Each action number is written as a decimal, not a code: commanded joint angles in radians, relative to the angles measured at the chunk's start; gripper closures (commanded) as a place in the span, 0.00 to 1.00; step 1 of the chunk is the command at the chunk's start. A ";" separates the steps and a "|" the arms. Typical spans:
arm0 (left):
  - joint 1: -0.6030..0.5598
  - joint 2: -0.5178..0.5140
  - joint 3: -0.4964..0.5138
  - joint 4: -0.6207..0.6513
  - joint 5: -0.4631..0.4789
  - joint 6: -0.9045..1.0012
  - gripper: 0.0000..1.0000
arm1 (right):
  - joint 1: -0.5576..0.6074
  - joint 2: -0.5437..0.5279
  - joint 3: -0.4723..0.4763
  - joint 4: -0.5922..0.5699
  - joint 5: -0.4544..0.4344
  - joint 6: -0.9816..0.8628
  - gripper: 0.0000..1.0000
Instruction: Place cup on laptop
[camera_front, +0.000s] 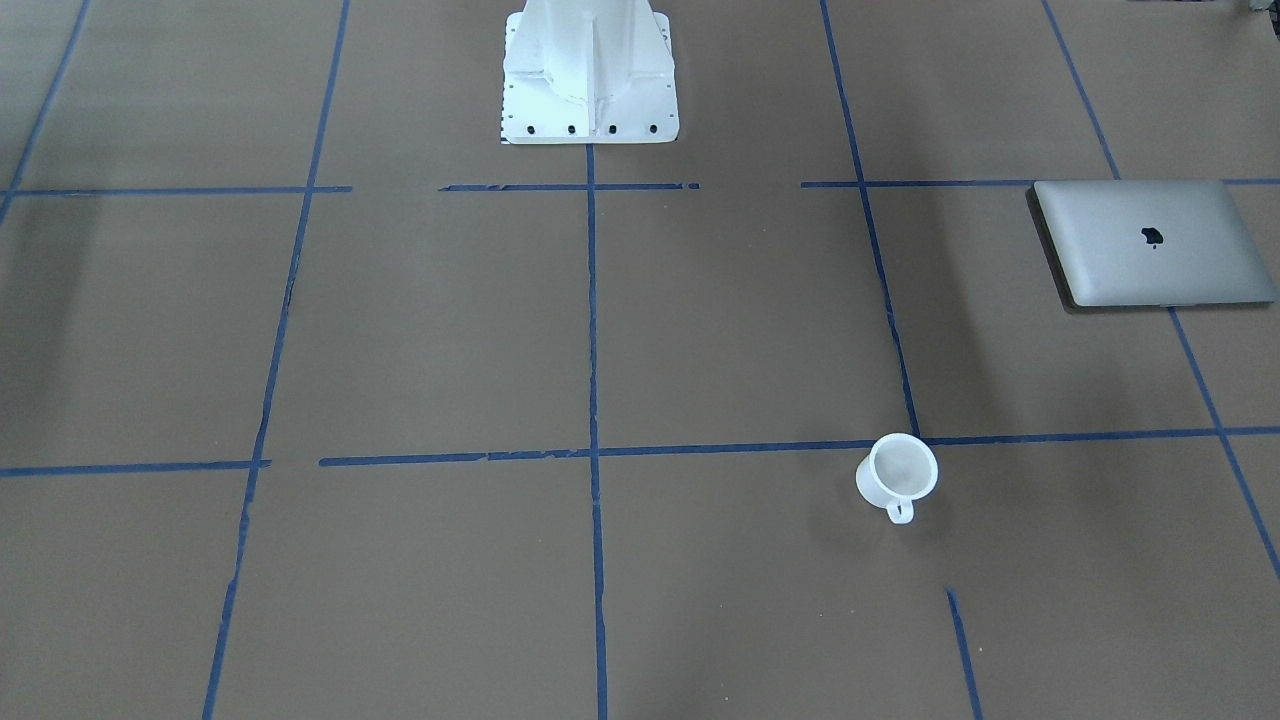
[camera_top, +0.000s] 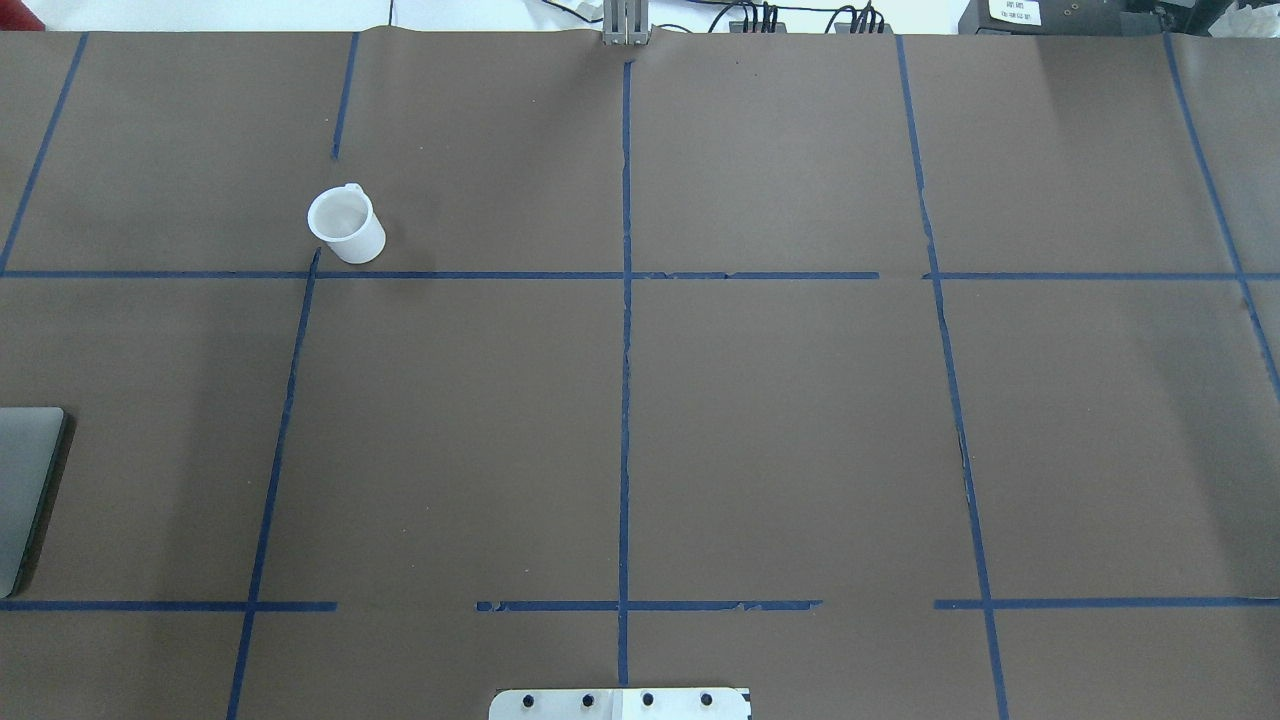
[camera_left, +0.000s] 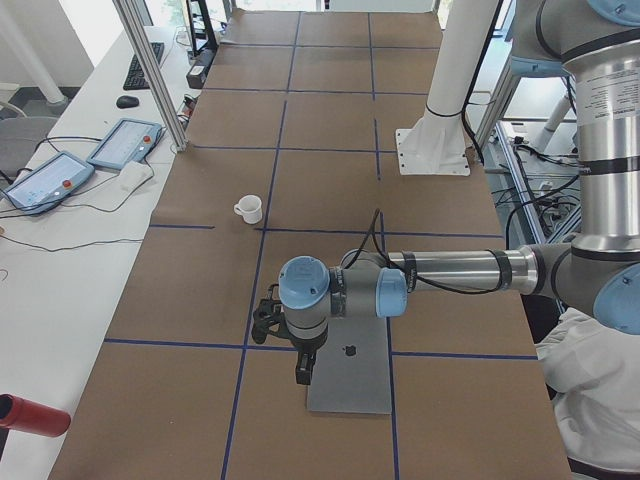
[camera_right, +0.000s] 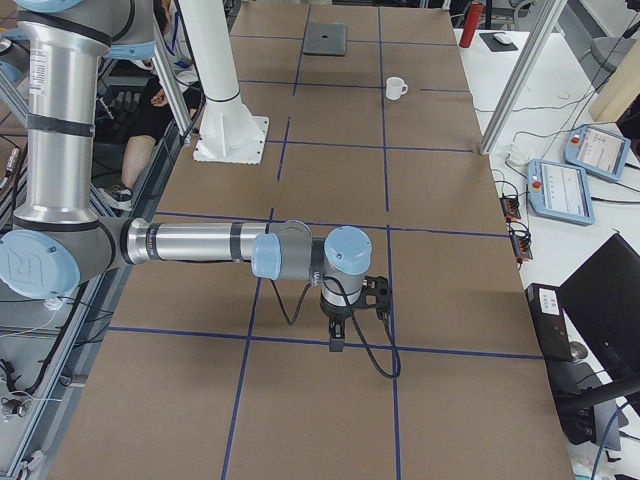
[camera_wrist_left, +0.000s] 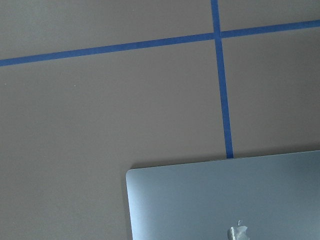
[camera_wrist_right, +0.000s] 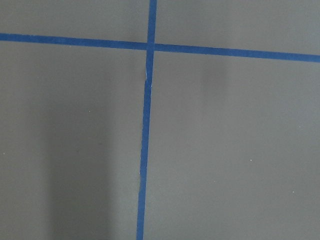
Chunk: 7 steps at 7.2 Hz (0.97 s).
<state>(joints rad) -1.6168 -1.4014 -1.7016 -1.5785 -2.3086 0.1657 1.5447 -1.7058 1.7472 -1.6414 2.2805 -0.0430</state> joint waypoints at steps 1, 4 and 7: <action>0.000 -0.008 0.000 0.002 0.000 0.000 0.00 | 0.000 0.000 0.000 0.000 0.001 0.000 0.00; 0.009 -0.011 0.016 -0.114 -0.002 0.003 0.00 | 0.000 0.000 0.000 0.000 0.001 0.000 0.00; 0.128 -0.172 0.031 -0.108 -0.063 -0.171 0.00 | 0.000 0.000 0.000 0.000 0.001 -0.002 0.00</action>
<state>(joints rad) -1.5578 -1.4900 -1.6792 -1.6957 -2.3490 0.0676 1.5447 -1.7058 1.7472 -1.6414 2.2800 -0.0432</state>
